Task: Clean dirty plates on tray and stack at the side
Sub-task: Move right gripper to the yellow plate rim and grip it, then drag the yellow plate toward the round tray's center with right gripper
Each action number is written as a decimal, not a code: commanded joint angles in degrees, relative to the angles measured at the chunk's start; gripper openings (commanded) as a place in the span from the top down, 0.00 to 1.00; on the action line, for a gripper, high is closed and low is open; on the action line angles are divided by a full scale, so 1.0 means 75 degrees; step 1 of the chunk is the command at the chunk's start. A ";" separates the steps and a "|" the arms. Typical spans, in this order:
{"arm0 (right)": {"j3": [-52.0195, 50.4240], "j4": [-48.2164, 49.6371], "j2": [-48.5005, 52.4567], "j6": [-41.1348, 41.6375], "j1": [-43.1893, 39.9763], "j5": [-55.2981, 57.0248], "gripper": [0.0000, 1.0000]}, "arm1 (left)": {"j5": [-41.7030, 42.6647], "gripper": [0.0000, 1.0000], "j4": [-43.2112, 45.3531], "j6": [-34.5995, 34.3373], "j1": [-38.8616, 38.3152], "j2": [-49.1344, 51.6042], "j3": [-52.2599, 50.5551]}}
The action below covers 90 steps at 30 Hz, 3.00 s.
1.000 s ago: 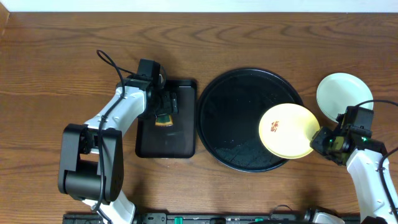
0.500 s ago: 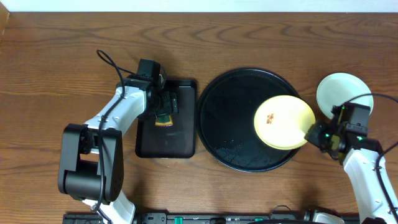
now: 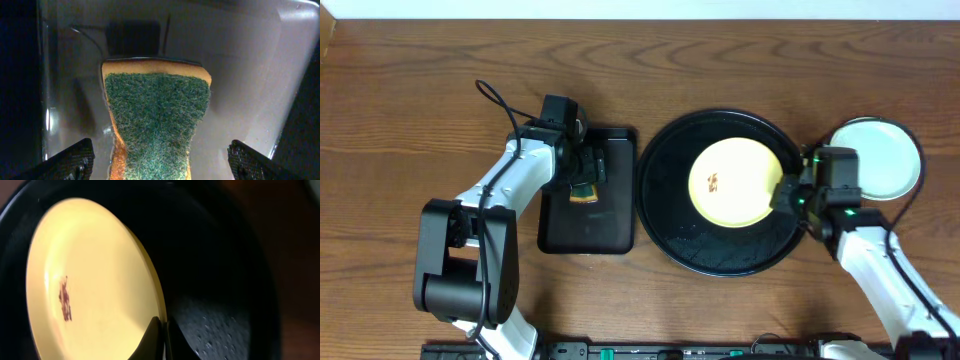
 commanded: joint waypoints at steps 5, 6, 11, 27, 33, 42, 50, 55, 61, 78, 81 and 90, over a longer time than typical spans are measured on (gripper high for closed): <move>0.0554 -0.0015 0.0618 -0.0472 0.0137 0.0044 0.99 | -0.0076 0.14 0.0003 0.0020 -0.0003 0.0000 -0.0099; 0.0656 -0.0015 0.0764 -0.0551 0.0137 0.0047 0.99 | -0.0076 0.14 0.0003 0.0020 -0.0003 0.0000 -0.0099; 0.1052 -0.0003 0.1530 -0.0886 0.0137 0.0050 0.99 | -0.0079 0.14 0.0003 0.0020 -0.0003 0.0000 -0.0099; 0.1198 0.0927 0.2646 -0.0944 0.0122 0.0108 0.80 | -0.0076 0.14 0.0006 0.0020 -0.0003 0.0000 -0.0099; 0.1198 0.0796 0.2646 -0.0950 0.0119 0.0111 0.80 | 0.0254 0.15 -0.0169 0.0020 -0.0003 0.0000 -0.0099; 0.1198 0.0804 0.2646 -0.0947 0.0122 0.0108 0.77 | 0.0143 0.18 -0.0070 0.0020 -0.0259 0.0003 -0.0268; 0.1198 0.0772 0.2646 -0.0947 0.0122 0.0105 0.72 | -0.0621 0.68 0.0603 0.0017 -0.0484 0.0006 -0.0711; 0.1198 0.0775 0.2646 -0.0947 0.0122 0.0108 0.72 | -0.0618 0.73 0.0746 0.0020 -0.0469 -0.0003 -0.0694; 0.1198 0.0778 0.2646 -0.0947 0.0122 0.0108 0.72 | -0.0618 0.15 0.0871 0.0023 -0.0469 -0.0032 -0.0379; 0.1198 0.0775 0.2646 -0.0950 0.0122 0.0108 0.65 | -0.0959 0.43 0.1343 0.0020 -0.0469 -0.0026 -0.0402; 0.1198 0.0772 0.2646 -0.0950 0.0122 0.0108 0.65 | -0.0959 0.64 0.1314 0.0017 -0.0469 -0.0026 -0.0402; 0.1198 0.0772 0.2646 -0.0950 0.0122 0.0108 0.65 | -0.0962 0.93 0.0699 -0.0012 -0.0478 -0.0746 -0.0315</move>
